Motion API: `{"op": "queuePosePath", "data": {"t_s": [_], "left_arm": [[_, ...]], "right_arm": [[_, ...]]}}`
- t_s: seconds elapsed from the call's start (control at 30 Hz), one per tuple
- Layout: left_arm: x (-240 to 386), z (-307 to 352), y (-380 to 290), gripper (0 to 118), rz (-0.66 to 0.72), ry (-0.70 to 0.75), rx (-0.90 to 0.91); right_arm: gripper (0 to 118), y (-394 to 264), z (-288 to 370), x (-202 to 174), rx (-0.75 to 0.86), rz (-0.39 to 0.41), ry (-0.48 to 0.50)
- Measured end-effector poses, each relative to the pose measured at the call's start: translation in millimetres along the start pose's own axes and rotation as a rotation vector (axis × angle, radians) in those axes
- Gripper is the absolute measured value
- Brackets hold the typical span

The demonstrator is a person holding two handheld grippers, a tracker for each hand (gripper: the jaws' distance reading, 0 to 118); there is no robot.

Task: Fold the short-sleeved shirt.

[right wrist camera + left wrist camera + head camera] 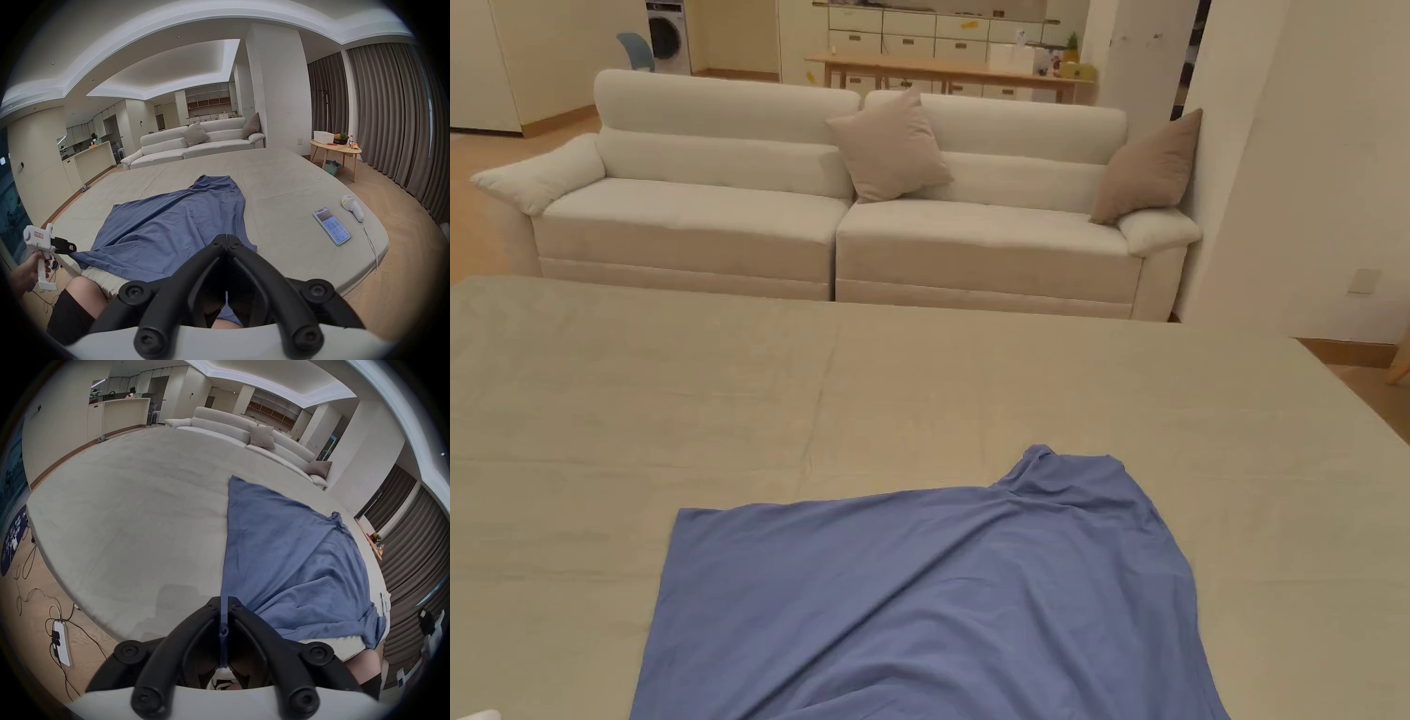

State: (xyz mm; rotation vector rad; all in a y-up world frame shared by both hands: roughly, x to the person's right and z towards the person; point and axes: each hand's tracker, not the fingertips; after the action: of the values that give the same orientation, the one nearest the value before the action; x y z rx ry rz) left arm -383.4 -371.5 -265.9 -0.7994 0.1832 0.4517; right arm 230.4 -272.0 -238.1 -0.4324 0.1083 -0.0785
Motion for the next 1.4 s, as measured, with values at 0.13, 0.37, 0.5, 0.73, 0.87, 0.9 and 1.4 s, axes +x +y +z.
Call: {"op": "queuePosePath", "data": {"t_s": [0.13, 0.37, 0.5, 0.73, 0.87, 0.9, 1.4], "left_arm": [[9, 14, 8, 2, -0.025, -0.054, 0.012], [20, 29, 14, 2, -0.036, -0.099, 0.072], [24, 29, 13, 2, -0.040, -0.095, 0.072], [25, 30, 15, 2, -0.030, -0.095, 0.080], [23, 29, 18, 2, -0.021, -0.099, 0.084], [23, 29, 19, 2, -0.022, -0.101, 0.085], [25, 55, 17, 2, -0.034, -0.167, 0.174]], "right_arm": [[0, -1, -1, 0, -0.006, -0.004, 0.007], [97, -7, -31, 18, -0.175, -0.024, 0.044], [112, -30, -73, 39, -0.310, 0.015, 0.028], [111, -53, -144, 68, -0.528, -0.094, -0.015], [97, -82, -169, 83, -0.631, -0.190, -0.021], [93, -87, -172, 83, -0.659, -0.209, -0.018], [1, -33, -81, 77, -0.251, -0.324, 0.084]]}}
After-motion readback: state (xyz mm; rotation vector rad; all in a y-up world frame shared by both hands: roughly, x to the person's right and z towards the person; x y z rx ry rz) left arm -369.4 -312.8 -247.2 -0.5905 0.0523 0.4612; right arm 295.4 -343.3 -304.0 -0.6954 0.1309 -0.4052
